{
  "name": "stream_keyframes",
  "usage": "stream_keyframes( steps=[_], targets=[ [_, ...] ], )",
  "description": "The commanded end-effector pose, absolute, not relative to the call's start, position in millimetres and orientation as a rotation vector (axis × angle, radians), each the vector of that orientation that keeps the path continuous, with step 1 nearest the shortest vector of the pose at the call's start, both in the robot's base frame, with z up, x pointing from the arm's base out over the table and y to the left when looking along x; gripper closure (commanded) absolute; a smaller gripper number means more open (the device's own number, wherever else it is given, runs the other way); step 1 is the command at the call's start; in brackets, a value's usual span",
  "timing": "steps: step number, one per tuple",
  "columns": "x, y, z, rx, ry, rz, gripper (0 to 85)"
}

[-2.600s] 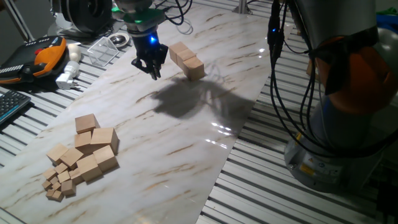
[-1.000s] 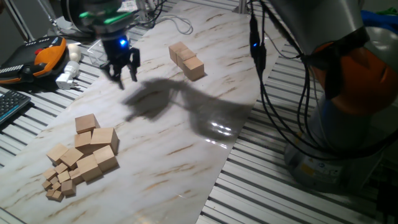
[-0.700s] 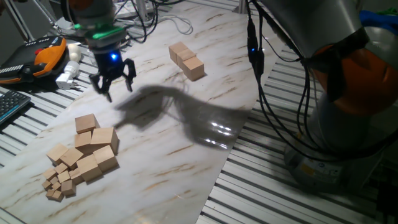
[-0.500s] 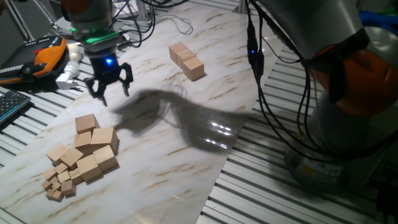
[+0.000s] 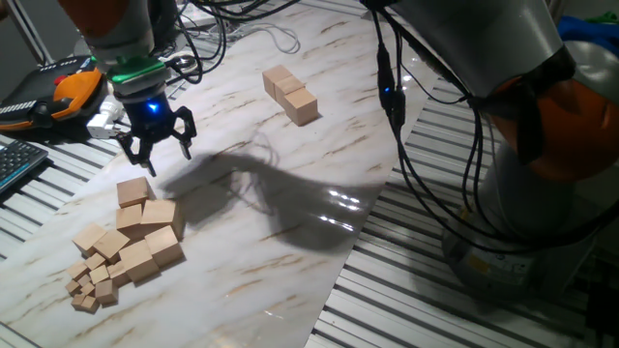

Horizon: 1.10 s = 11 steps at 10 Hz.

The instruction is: Stack the blocks into a cross shape

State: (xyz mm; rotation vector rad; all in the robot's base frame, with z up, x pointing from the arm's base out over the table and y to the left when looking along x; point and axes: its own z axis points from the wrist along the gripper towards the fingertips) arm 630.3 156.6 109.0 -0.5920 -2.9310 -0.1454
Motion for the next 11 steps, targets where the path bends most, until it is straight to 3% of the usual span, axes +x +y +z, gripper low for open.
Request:
stream_keyframes(
  steps=[1, 4, 7, 8, 11],
  targets=[
    [630.3, 156.9, 109.1, -0.564, -2.937, -0.148, 17.0],
    [630.3, 156.9, 109.1, -0.661, -2.933, -0.160, 17.0],
    [648.6, 185.7, 105.8, -0.845, -2.877, -0.205, 17.0],
    [655.6, 200.1, 105.9, -0.898, -2.868, -0.204, 0.0],
    [670.2, 208.4, 94.2, -0.955, -2.874, -0.216, 0.0]
  ],
)
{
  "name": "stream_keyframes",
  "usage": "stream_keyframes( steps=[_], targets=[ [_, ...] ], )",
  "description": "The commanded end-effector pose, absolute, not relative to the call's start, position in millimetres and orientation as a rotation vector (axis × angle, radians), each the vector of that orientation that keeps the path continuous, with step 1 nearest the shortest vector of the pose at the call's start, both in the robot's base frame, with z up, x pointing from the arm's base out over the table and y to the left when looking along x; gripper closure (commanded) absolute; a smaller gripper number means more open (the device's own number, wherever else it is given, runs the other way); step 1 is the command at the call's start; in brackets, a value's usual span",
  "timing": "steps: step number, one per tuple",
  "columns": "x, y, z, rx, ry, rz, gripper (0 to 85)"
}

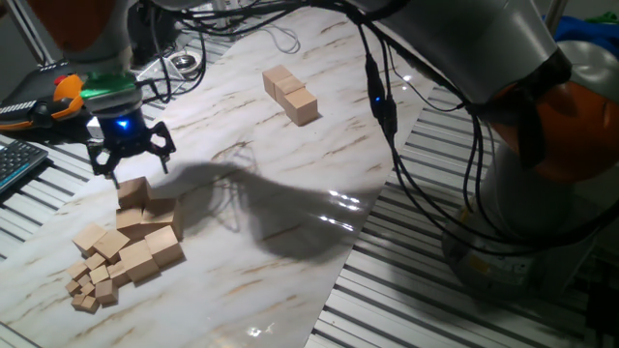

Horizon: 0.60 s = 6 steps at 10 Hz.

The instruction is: Stack the blocks into a cross shape

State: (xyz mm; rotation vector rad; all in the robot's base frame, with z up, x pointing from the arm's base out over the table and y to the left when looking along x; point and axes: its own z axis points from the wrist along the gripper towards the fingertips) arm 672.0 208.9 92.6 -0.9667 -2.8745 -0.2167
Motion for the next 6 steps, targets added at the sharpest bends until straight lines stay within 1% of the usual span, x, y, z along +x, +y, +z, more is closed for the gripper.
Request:
stream_keyframes(
  steps=[1, 6],
  targets=[
    [675.5, 210.3, 89.2, -0.989, -2.878, -0.214, 0.0],
    [688.8, 216.1, 73.2, -1.074, -2.867, -0.217, 0.0]
  ],
)
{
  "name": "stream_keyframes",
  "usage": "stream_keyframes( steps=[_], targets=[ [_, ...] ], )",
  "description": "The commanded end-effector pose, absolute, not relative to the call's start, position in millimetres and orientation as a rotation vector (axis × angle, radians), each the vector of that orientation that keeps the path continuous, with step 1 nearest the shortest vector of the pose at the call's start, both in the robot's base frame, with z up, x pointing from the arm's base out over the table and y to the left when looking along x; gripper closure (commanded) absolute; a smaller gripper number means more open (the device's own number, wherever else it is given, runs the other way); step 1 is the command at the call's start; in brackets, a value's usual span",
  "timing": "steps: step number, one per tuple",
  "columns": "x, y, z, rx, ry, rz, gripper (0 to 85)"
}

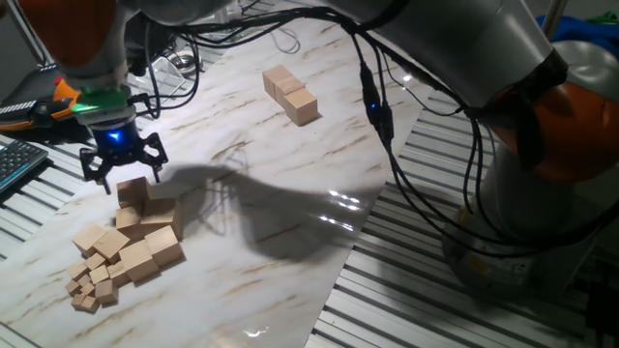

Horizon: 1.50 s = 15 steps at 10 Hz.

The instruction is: Stack the blocks into a cross shape

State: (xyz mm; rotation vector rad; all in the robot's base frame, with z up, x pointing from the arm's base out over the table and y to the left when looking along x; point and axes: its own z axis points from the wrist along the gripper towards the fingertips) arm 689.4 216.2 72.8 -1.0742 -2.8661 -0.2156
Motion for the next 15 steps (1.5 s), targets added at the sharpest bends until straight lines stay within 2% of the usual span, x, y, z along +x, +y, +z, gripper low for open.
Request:
stream_keyframes(
  steps=[1, 7, 8, 9, 10, 11, 12, 15],
  targets=[
    [691.9, 216.1, 70.3, -1.074, -2.866, -0.214, 0.0],
    [692.6, 224.3, 58.3, -1.052, -2.882, -0.162, 0.0],
    [692.9, 223.6, 57.7, -1.039, -2.887, -0.164, 17.0],
    [693.1, 222.7, 57.5, -1.003, -2.899, -0.152, 17.0],
    [693.0, 222.1, 57.5, -0.954, -2.910, -0.125, 34.0],
    [692.6, 221.1, 57.6, -0.894, -2.917, -0.113, 68.0],
    [692.3, 219.9, 57.9, -0.830, -2.947, -0.105, 85.0],
    [691.1, 204.6, 69.2, -0.547, -3.004, -0.013, 85.0]
  ],
)
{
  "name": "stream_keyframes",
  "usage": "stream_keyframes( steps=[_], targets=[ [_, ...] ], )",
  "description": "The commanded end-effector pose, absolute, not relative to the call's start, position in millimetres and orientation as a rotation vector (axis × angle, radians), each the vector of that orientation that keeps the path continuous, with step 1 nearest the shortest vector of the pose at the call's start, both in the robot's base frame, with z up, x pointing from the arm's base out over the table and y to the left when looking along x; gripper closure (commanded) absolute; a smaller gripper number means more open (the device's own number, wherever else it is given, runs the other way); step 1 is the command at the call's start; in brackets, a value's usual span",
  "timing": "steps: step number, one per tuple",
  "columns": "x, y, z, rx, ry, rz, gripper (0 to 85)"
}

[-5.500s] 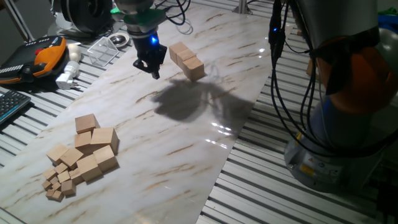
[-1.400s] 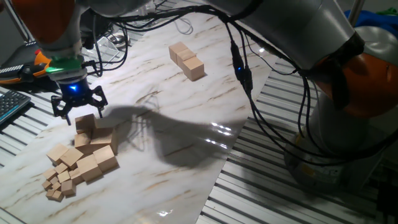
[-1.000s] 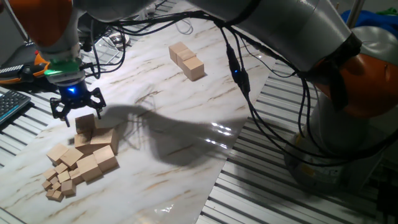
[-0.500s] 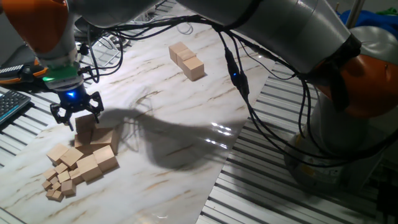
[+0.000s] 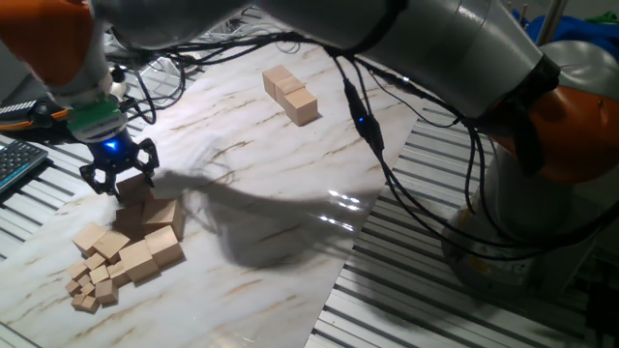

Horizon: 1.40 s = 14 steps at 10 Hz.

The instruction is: Stack the blocks into a cross shape

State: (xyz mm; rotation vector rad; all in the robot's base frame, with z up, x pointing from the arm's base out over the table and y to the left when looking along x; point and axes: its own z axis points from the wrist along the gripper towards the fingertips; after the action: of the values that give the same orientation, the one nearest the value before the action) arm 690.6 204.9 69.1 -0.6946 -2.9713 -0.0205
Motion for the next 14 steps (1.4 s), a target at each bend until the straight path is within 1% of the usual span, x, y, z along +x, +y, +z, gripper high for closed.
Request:
stream_keyframes(
  steps=[1, 2, 3, 4, 5, 8, 12, 14],
  targets=[
    [691.0, 192.5, 78.4, -0.433, -3.005, -0.026, 85.0],
    [689.0, 179.6, 88.1, -0.346, -3.008, -0.036, 85.0],
    [683.9, 166.7, 96.3, -0.262, -3.019, -0.008, 85.0],
    [677.5, 151.2, 101.8, -0.151, -3.032, 0.059, 85.0],
    [672.0, 132.4, 104.4, -0.006, -3.043, 0.096, 85.0],
    [662.1, 93.5, 96.7, 0.311, -3.033, 0.052, 85.0],
    [658.3, 86.5, 94.1, 0.450, -3.003, 0.040, 85.0],
    [658.3, 86.5, 94.1, 0.458, -2.974, 0.014, 85.0]
  ],
)
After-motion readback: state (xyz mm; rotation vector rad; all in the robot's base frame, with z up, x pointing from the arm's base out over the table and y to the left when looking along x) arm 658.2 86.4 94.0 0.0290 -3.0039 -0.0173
